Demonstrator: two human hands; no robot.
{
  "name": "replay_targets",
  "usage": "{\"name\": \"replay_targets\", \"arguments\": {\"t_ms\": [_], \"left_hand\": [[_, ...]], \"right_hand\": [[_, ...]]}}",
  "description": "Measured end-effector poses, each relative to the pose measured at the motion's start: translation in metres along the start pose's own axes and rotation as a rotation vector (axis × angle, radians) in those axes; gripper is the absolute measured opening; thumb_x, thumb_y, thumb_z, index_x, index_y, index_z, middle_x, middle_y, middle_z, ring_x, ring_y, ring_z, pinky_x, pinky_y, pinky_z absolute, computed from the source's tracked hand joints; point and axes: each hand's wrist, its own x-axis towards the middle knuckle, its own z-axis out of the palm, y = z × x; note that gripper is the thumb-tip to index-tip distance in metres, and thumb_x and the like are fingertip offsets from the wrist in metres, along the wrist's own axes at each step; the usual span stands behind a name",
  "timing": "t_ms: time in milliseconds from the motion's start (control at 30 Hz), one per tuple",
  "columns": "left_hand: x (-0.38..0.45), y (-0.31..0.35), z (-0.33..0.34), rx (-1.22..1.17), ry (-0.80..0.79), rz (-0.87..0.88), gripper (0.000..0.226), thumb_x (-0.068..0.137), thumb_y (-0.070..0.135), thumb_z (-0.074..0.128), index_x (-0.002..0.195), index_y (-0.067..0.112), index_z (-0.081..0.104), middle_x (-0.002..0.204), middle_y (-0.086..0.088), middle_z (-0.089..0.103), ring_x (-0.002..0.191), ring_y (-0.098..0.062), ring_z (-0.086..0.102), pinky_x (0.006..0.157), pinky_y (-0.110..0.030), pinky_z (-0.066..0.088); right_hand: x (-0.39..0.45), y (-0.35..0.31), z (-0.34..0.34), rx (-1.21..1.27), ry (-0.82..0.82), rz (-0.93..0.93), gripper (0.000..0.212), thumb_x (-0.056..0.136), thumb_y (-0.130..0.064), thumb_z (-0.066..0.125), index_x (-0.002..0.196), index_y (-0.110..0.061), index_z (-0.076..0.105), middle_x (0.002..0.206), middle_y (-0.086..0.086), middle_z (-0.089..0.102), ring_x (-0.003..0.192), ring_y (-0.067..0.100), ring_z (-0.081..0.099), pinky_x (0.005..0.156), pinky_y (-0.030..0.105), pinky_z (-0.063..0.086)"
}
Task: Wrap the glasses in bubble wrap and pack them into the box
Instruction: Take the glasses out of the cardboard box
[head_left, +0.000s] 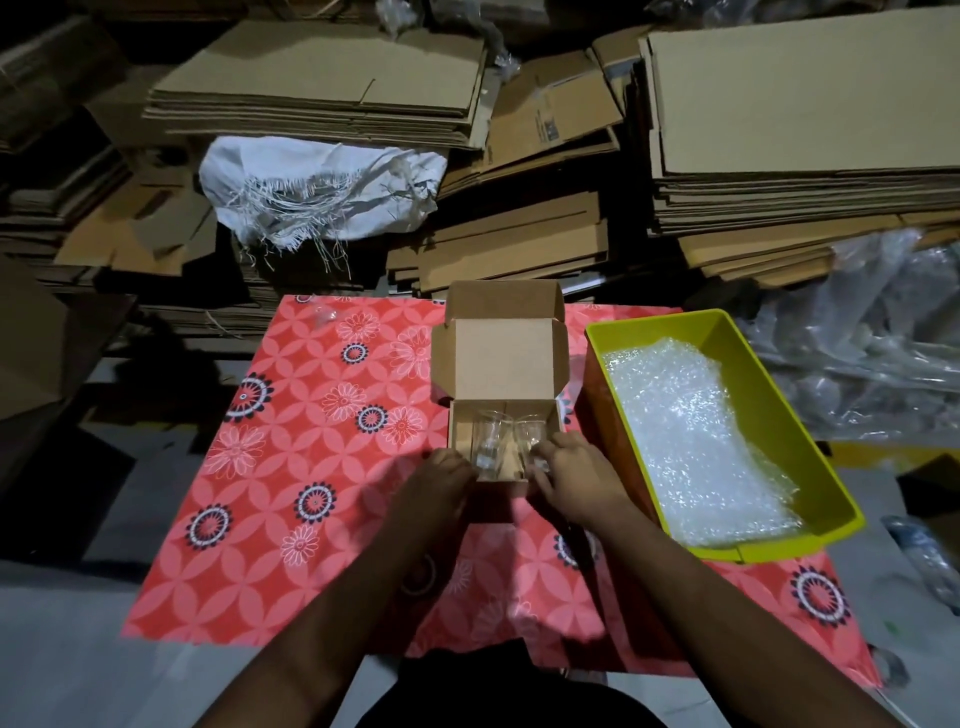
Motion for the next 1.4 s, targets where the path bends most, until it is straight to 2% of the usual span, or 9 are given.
{"name": "replay_targets", "arguments": {"t_ms": [133,300,533,667,833,933,1100,1233,1400], "left_hand": [[0.002,-0.002,-0.002,-0.065,0.061,-0.036,0.023,0.092,0.015,0.067,0.114,0.015,0.068,0.126,-0.002,0.064,0.120,-0.018,0.053,0.099,-0.024,0.034],[0.004,-0.008,-0.008,-0.125,0.053,-0.024,0.010,0.088,0.011,0.070,0.097,0.010,0.071,0.112,-0.005,0.067,0.108,-0.018,0.055,0.095,-0.033,0.046],[0.002,-0.008,-0.007,-0.199,0.093,-0.069,0.006,0.090,0.014,0.070,0.094,0.010,0.072,0.113,-0.005,0.066,0.110,-0.016,0.057,0.093,-0.023,0.042],[0.004,-0.013,-0.006,-0.237,0.063,-0.065,0.005,0.088,0.014,0.072,0.093,0.012,0.072,0.117,-0.006,0.066,0.112,-0.017,0.058,0.097,-0.030,0.048],[0.003,-0.017,-0.006,-0.267,0.087,-0.045,0.006,0.084,0.012,0.076,0.087,0.010,0.072,0.109,-0.007,0.067,0.109,-0.021,0.058,0.094,-0.036,0.050],[0.005,-0.018,-0.005,-0.249,0.102,-0.017,0.004,0.085,0.015,0.073,0.087,0.013,0.070,0.098,-0.001,0.065,0.100,-0.017,0.055,0.086,-0.037,0.051],[0.030,-0.017,-0.009,-0.142,0.080,-0.019,0.018,0.093,0.020,0.058,0.109,0.016,0.066,0.095,-0.006,0.064,0.089,-0.022,0.059,0.077,-0.039,0.054],[0.059,-0.009,-0.009,0.009,-0.020,-0.014,0.042,0.090,0.027,0.064,0.129,0.012,0.054,0.094,-0.013,0.065,0.090,-0.033,0.064,0.078,-0.043,0.056],[0.084,0.001,-0.007,0.104,-0.244,-0.173,0.069,0.093,0.044,0.062,0.151,0.028,0.029,0.112,-0.010,0.067,0.103,-0.028,0.060,0.092,-0.039,0.047]], "right_hand": [[0.031,-0.004,-0.007,-0.099,-0.021,0.108,0.040,0.089,-0.038,0.059,0.124,-0.020,0.054,0.120,0.008,0.053,0.115,0.030,0.048,0.088,0.041,0.045],[0.045,-0.004,0.001,-0.177,-0.092,0.212,0.075,0.073,-0.057,0.075,0.133,-0.024,0.044,0.128,0.009,0.043,0.121,0.029,0.040,0.093,0.042,0.039],[0.038,-0.003,0.012,-0.060,0.040,0.248,0.055,0.070,-0.032,0.082,0.113,-0.032,0.047,0.109,0.006,0.047,0.102,0.029,0.044,0.077,0.039,0.041],[0.028,-0.004,0.013,0.086,0.112,0.271,0.035,0.079,-0.041,0.075,0.107,-0.029,0.057,0.108,0.006,0.059,0.102,0.030,0.046,0.081,0.038,0.043],[-0.005,-0.017,0.004,0.496,0.412,0.243,0.025,0.069,-0.027,0.083,0.082,-0.017,0.064,0.100,0.000,0.062,0.096,0.021,0.060,0.077,0.025,0.044],[-0.033,-0.036,-0.005,0.639,0.562,0.288,0.038,0.067,-0.027,0.084,0.084,-0.020,0.050,0.097,-0.004,0.059,0.091,0.013,0.060,0.075,0.023,0.047],[-0.071,-0.047,0.006,0.670,0.517,0.409,0.072,0.060,-0.030,0.086,0.122,-0.019,0.051,0.111,-0.007,0.055,0.095,0.005,0.057,0.078,0.004,0.040],[-0.086,-0.044,0.018,0.579,0.373,0.396,0.071,0.057,-0.048,0.079,0.120,-0.024,0.057,0.108,-0.008,0.051,0.094,0.008,0.056,0.074,0.017,0.045],[-0.095,-0.032,0.037,0.551,0.266,0.409,0.074,0.068,-0.036,0.085,0.132,-0.020,0.052,0.115,-0.006,0.049,0.105,0.015,0.058,0.083,0.023,0.049]]}}
